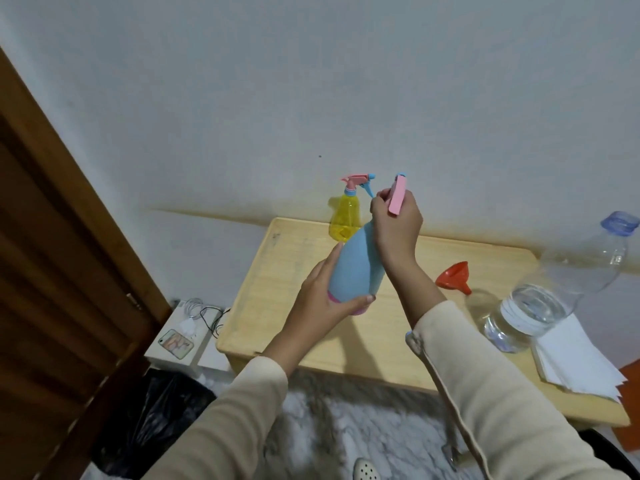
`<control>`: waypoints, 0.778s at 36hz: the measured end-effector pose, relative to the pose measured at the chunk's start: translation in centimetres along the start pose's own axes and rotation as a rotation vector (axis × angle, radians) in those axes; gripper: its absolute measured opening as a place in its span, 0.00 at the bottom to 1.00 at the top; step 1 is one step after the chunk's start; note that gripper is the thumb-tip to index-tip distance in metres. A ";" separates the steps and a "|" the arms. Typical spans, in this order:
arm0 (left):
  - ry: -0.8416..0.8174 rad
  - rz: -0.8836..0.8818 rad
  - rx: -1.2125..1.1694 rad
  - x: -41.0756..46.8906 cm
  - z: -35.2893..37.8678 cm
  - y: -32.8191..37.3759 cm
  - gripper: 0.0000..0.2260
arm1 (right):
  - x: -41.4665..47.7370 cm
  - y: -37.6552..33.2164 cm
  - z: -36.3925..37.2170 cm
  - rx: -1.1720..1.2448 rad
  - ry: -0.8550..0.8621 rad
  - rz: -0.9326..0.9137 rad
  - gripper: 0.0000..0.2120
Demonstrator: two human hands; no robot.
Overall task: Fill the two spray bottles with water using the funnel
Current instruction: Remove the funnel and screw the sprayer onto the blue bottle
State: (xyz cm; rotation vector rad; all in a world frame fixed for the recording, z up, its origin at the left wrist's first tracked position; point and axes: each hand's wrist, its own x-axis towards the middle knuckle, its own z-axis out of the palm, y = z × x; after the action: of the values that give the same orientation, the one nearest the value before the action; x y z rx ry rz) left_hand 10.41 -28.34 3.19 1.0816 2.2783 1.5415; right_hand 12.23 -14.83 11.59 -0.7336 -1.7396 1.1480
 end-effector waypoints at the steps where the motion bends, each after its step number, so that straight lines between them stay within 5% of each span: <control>1: 0.000 -0.006 0.002 -0.1 0.0 0.0 0.42 | 0.0 0.1 0.1 -0.009 -0.012 -0.003 0.02; 8: -0.306 -0.114 -0.038 -0.2 -1.9 -1.4 0.34 | 0.2 2.6 0.1 -0.064 -0.127 0.084 0.04; 15: -0.573 -0.308 0.376 1.5 -4.0 -3.8 0.22 | -1.9 6.2 0.7 -0.194 -0.338 0.095 0.05; 28: -0.685 -0.692 0.762 0.9 -2.9 -9.7 0.17 | -6.4 11.0 2.7 -0.225 -0.552 0.295 0.08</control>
State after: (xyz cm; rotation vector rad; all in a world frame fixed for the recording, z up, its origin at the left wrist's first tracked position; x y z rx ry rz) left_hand 3.78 -31.78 -3.65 0.6390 2.3180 0.0051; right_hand 12.49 -16.92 -1.23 -0.8875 -2.3037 1.4685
